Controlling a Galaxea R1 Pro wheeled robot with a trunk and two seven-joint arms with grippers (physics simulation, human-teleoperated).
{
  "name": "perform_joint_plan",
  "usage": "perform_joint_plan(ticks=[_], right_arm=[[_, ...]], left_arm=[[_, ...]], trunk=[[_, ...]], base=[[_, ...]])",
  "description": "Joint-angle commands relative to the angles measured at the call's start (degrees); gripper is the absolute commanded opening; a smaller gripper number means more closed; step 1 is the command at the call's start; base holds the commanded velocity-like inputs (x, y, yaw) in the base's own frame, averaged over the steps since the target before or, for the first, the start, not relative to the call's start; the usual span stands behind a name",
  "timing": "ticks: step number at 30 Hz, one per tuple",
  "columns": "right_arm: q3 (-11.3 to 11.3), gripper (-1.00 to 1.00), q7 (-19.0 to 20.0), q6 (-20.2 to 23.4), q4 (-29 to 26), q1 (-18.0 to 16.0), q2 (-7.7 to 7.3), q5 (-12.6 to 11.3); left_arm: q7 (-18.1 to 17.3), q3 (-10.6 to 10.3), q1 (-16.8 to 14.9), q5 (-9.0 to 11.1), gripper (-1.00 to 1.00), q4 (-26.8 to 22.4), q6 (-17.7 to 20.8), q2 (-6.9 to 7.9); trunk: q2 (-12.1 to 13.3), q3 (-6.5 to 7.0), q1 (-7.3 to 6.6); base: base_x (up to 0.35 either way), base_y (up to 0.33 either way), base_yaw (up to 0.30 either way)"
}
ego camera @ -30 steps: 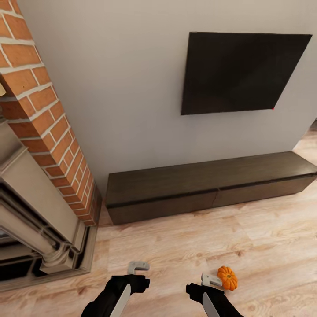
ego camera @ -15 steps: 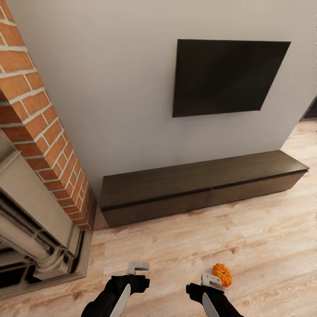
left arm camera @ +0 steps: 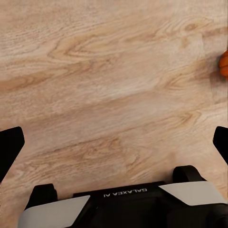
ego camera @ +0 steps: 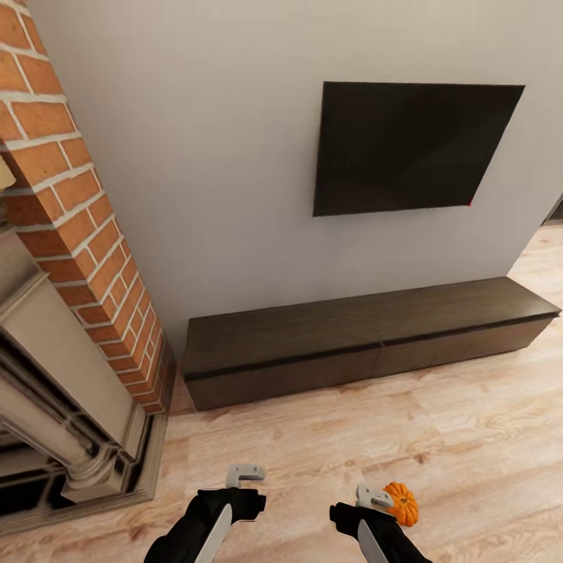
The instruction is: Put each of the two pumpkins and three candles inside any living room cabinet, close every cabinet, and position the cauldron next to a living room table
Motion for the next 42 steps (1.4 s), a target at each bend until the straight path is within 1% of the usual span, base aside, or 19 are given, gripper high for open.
perform_joint_plan(ticks=[1,6,9,14,21,27,32,37,40,42], right_arm=[[-0.1,1.00,-0.3,0.3,-0.1,0.0,0.04,-0.5],[0.0,1.00,-0.4,0.2,-0.1,0.0,0.09,-0.4],[0.0,1.00,-0.4,0.2,-0.1,0.0,0.02,-0.5],[-0.1,1.00,-0.2,0.3,-0.1,0.0,-0.22,-0.9],[0.0,1.00,-0.4,0.2,-0.1,0.0,-0.13,-0.4],[-0.2,1.00,-0.2,0.3,-0.1,0.0,-0.29,-0.8],[-0.3,1.00,0.0,0.3,-0.1,0.0,-0.35,-1.1],[-0.4,1.00,0.2,0.3,-0.1,0.0,-0.34,-1.1],[-0.4,1.00,0.2,0.3,-0.1,0.0,-0.36,-1.1],[-0.3,1.00,0.2,0.2,-0.1,0.0,-0.36,-1.1]], left_arm=[[0.5,-0.2,0.0,0.6,1.00,0.0,0.2,0.03],[0.5,-0.2,0.0,0.6,1.00,0.0,0.2,0.01],[0.5,-0.2,0.0,0.6,1.00,0.0,0.2,0.01],[0.5,-0.1,0.0,0.6,1.00,0.0,0.2,0.03],[0.5,-0.1,0.0,0.6,1.00,0.0,0.2,0.03],[0.5,-0.1,0.0,0.6,1.00,0.0,0.2,0.03],[0.5,-0.1,0.0,0.6,1.00,-0.3,0.2,-0.04],[0.7,0.2,0.0,1.0,1.00,-4.5,1.0,-0.03],[0.9,0.5,0.0,1.3,1.00,-8.8,3.6,0.01],[1.1,0.7,0.0,1.4,1.00,-11.4,4.5,0.02]], trunk=[[0.0,0.02,0.03],[0.0,0.18,0.03],[0.0,0.19,0.03],[0.0,0.20,0.03],[0.0,0.20,0.03],[0.0,0.23,0.03],[0.0,0.52,0.03],[0.0,0.64,0.03],[0.0,0.65,0.03],[-0.8,0.29,0.46]], base=[[0.150,0.000,0.190],[0.050,-0.019,0.100],[0.008,-0.178,0.058],[0.002,-0.121,0.229],[0.087,-0.121,0.273],[0.024,-0.029,0.080],[0.002,-0.003,0.159],[0.000,0.000,0.076],[0.000,0.000,0.014],[0.000,0.000,0.004]])
